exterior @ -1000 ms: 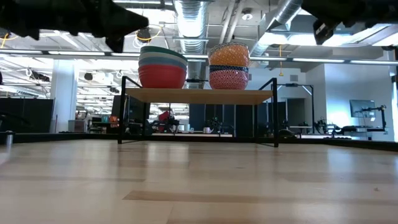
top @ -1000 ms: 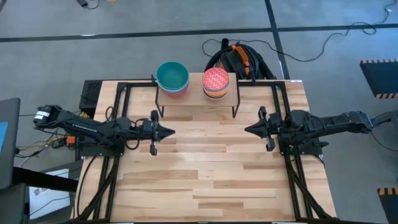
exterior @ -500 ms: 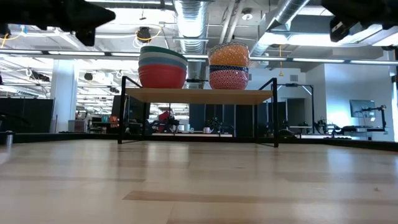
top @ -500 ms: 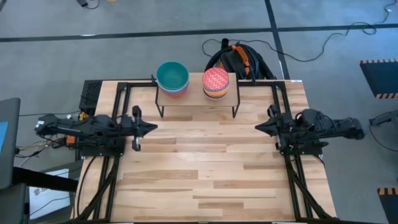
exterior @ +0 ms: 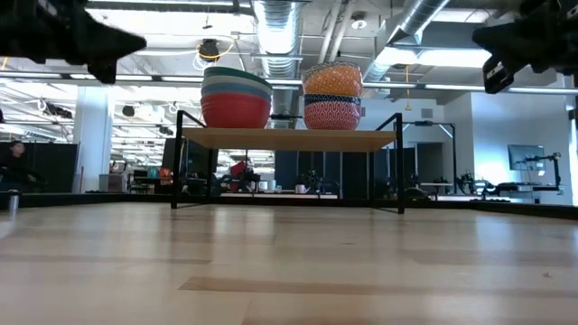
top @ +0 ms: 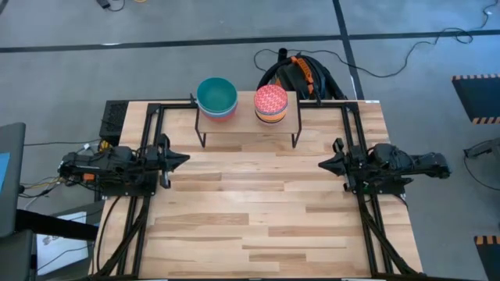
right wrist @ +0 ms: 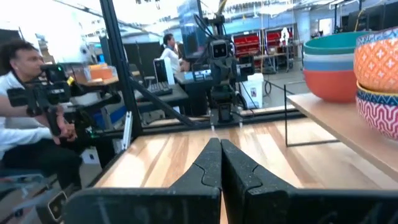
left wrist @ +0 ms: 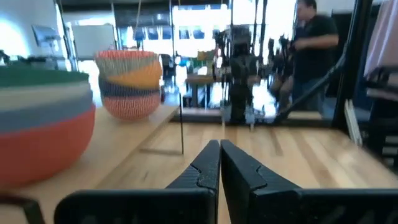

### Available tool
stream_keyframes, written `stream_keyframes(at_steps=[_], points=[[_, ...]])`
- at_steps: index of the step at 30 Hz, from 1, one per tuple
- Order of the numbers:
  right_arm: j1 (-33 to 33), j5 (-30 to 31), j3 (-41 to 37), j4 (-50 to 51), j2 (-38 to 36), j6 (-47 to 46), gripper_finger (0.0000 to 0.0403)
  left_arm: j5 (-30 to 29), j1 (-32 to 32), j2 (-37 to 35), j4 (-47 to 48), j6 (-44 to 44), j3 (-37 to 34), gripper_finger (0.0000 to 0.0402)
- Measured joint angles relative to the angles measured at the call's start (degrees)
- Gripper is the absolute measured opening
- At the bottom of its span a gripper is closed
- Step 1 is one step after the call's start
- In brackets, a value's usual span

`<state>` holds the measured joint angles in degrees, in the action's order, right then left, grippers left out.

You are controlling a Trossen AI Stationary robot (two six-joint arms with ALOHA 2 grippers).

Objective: Place and stack bowls onto a shelf
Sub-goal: Return to Home Position

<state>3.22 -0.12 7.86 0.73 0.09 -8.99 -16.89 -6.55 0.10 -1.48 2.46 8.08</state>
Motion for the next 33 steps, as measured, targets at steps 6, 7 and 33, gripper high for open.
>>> stream_keyframes(at_steps=[6, 7, 33], points=[[-0.02, -0.02, -5.73, -8.9, 0.02, 0.26, 0.002, 0.78, 0.14, 0.21, 7.15, 2.27, -0.04, 0.0], [-0.02, -0.02, -6.87, -11.33, -0.02, 0.26, 0.002, 1.12, 0.25, 0.11, 7.94, 2.63, -0.05, 0.0], [0.51, -0.2, -7.43, -2.24, -0.01, 5.14, 0.0021, 6.46, 2.05, 2.09, -1.49, 4.23, -7.41, 0.0]])
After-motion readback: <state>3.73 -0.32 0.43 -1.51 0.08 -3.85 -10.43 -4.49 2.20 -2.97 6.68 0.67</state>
